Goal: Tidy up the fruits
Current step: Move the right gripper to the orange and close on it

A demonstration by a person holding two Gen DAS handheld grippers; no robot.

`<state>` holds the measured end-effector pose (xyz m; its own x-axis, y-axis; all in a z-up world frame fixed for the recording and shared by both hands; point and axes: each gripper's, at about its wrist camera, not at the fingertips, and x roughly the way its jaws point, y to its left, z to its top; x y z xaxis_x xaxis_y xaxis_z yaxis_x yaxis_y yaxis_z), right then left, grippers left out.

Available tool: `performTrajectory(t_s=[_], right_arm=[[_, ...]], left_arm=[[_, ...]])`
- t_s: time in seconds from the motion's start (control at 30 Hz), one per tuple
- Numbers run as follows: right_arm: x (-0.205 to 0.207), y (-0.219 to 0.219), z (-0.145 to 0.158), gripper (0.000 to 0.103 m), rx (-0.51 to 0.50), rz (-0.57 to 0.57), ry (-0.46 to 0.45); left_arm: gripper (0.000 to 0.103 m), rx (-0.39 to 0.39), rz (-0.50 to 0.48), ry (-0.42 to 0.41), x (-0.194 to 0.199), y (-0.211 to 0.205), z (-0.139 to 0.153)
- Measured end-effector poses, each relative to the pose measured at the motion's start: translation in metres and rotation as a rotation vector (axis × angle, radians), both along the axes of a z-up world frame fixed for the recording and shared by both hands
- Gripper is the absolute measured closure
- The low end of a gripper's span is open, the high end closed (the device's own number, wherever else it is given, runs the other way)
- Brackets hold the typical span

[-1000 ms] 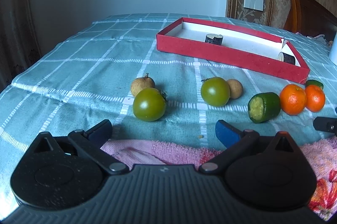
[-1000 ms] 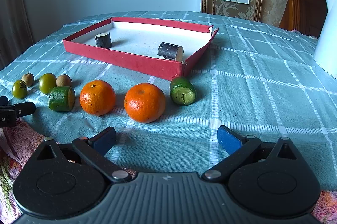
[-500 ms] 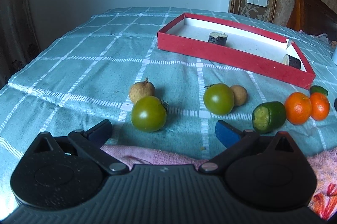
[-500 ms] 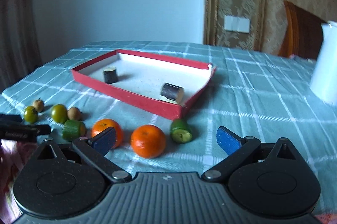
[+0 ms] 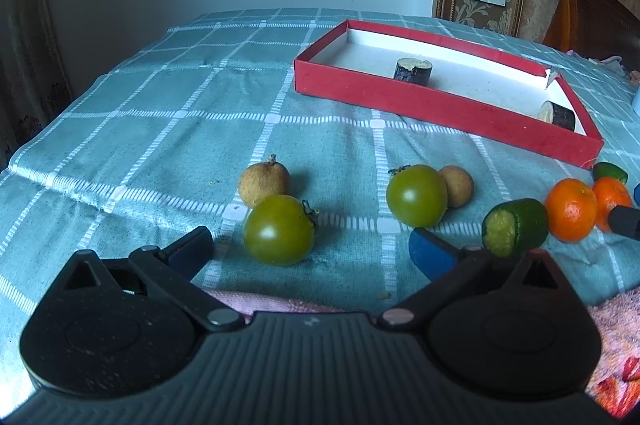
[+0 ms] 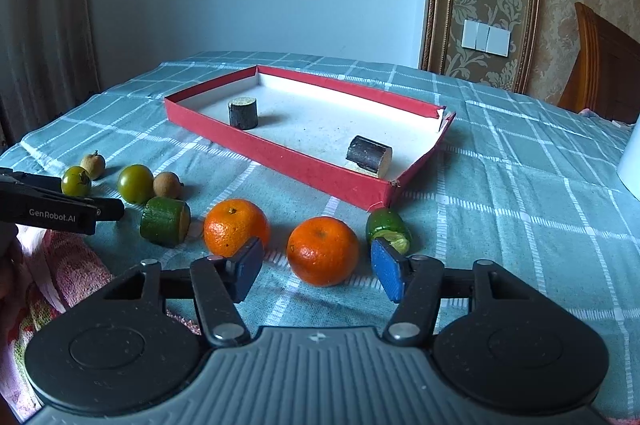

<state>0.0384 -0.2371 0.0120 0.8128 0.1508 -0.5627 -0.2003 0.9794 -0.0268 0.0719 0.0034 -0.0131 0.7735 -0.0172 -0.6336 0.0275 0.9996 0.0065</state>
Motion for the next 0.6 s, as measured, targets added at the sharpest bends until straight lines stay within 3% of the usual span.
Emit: performTrajectory(t_s=[0.27, 0.37, 0.6], right_arm=[[0.016, 0.001, -0.007, 0.044, -0.016, -0.013, 0.036], [0.021, -0.001, -0.010, 0.055, -0.008, -0.008, 0.056], [0.022, -0.002, -0.012, 0.059, -0.002, -0.003, 0.057]], left_arm=[[0.000, 0.000, 0.006, 0.003, 0.008, -0.003, 0.000], [0.000, 0.000, 0.003, 0.002, 0.008, -0.003, 0.000], [0.000, 0.000, 0.003, 0.002, 0.008, -0.002, 0.000]])
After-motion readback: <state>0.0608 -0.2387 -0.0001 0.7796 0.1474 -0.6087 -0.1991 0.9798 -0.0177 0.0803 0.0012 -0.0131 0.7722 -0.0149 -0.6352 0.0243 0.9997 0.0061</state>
